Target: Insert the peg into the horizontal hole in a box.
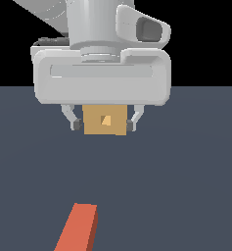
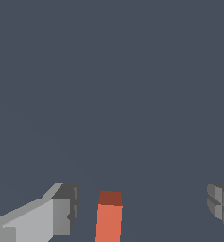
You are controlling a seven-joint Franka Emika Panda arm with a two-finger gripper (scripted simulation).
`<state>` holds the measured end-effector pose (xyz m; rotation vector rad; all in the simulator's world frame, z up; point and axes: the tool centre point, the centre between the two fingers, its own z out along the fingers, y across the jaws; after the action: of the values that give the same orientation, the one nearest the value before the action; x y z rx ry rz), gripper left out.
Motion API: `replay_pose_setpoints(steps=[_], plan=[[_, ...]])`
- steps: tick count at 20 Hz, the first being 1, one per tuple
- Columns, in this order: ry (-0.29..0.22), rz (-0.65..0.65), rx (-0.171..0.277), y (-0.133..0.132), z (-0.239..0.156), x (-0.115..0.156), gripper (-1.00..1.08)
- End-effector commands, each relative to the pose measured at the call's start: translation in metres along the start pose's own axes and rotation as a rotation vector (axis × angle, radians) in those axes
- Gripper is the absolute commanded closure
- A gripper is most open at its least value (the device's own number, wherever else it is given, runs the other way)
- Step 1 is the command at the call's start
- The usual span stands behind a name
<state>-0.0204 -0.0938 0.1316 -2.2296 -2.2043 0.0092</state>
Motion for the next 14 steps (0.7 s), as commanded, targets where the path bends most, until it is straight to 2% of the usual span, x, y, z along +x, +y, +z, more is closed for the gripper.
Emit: replay_pose_setpoints(steps=[1, 8, 14], plan=[[-0.001, 0.012, -0.001, -0.006, 0.011, -0.035, -0.92], [-0.002, 0.042, -0.005, -0.021, 0.04, -0.128, -0.92], [-0.001, 0.06, -0.007, -0.029, 0.058, -0.182, -0.92]])
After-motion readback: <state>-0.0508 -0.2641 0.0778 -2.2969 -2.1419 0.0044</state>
